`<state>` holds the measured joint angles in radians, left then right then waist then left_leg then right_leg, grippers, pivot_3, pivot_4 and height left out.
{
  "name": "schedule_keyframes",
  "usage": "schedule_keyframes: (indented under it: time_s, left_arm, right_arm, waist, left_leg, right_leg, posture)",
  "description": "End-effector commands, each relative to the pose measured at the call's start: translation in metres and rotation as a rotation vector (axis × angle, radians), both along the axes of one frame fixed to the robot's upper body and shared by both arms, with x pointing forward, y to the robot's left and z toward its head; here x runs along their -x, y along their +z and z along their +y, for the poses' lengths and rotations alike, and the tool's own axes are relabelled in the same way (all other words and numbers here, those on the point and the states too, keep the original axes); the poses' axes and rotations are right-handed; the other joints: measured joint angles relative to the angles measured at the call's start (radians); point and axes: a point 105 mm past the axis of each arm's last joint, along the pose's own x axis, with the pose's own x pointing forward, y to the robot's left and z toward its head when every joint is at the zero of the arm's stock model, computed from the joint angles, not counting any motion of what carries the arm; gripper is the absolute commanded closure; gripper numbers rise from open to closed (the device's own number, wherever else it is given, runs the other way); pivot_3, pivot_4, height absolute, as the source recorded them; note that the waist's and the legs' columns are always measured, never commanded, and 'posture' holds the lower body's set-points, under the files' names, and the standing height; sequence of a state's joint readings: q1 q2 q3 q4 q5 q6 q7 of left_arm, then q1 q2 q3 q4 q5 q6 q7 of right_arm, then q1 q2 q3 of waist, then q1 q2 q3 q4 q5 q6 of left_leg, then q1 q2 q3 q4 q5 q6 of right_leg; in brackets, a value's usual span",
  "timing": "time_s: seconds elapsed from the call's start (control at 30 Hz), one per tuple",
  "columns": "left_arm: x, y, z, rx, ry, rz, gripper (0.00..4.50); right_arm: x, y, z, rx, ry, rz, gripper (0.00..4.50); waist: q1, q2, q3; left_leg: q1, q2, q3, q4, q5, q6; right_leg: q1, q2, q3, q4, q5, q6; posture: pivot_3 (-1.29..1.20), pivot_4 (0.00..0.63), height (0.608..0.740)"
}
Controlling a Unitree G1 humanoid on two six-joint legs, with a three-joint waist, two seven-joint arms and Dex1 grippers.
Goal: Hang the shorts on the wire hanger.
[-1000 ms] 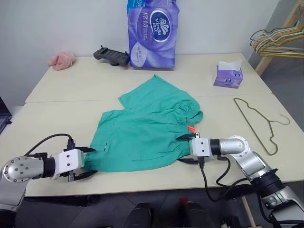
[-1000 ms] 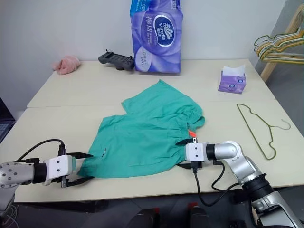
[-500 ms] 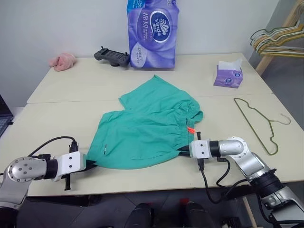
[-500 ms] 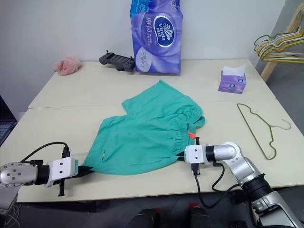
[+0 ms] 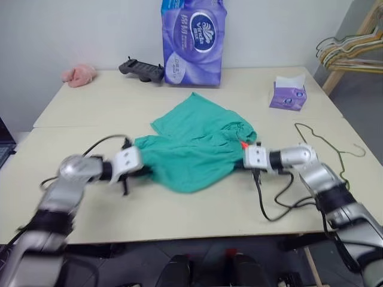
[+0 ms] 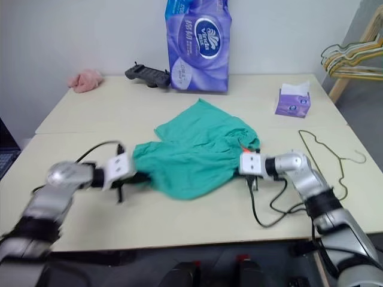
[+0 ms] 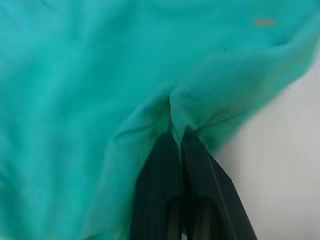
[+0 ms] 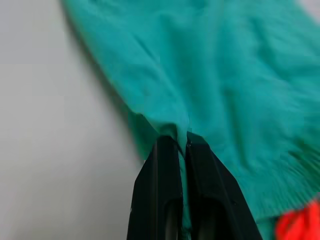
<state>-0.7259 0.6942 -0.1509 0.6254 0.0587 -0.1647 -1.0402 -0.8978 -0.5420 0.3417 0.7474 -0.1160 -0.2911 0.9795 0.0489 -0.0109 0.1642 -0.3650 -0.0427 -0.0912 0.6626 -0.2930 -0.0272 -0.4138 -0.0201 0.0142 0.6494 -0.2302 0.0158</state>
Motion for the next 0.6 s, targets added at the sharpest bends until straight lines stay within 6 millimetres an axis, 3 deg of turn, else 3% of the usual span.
schedule_keyframes:
  time_s: [0.03,0.13,0.3,0.53,0.6]
  left_arm:
    - [-0.022,0.015,-0.004,-0.03,0.013,-0.068,4.47]
    - [-0.02,0.024,-0.006,-0.029,-0.052,-0.041,4.47]
    - [0.024,0.004,0.015,-0.117,-0.198,0.135,4.47]
    - [0.095,-0.015,0.02,-0.173,-0.357,0.356,4.47]
    - [0.112,-0.017,0.018,-0.162,-0.382,0.407,4.47]
  right_arm:
    - [-0.023,0.02,-0.014,-0.03,-0.099,-0.094,4.5]
    - [-0.022,0.029,-0.023,-0.047,-0.089,-0.1,4.5]
    - [0.013,0.004,-0.031,-0.004,0.047,-0.012,4.5]
    - [0.067,-0.026,-0.022,0.007,0.174,0.105,4.5]
    - [0.071,-0.033,-0.02,0.009,0.167,0.119,4.5]
  waist:
    - [-0.007,-0.002,-0.001]
    - [-0.029,-0.003,-0.002]
    - [-0.079,-0.003,-0.002]
    - [-0.081,-0.003,-0.001]
    - [-0.078,-0.003,-0.001]
  left_leg:
    - [-0.003,0.001,0.003,-0.001,0.0,-0.001]
    - [-0.016,0.003,0.007,-0.002,0.0,-0.001]
    - [-0.031,0.002,0.01,0.0,0.0,-0.001]
    - [-0.028,0.002,0.01,0.005,0.0,0.0]
    - [-0.016,0.002,0.01,0.005,-0.003,0.006]
  right_leg:
    - [-0.004,-0.001,0.002,0.0,0.0,0.0]
    - [-0.017,-0.004,0.003,-0.001,-0.001,0.001]
    - [-0.03,-0.013,0.004,0.0,-0.002,0.005]
    - [-0.031,-0.013,0.005,0.012,-0.002,0.005]
    - [-0.021,-0.012,0.006,0.014,-0.002,0.005]
  posture:
    - [0.1,0.119,0.74]
    - [0.08,0.12,0.74]
    - [0.05,0.125,0.74]
    - [0.06,0.131,0.74]
    - [0.06,0.131,0.74]
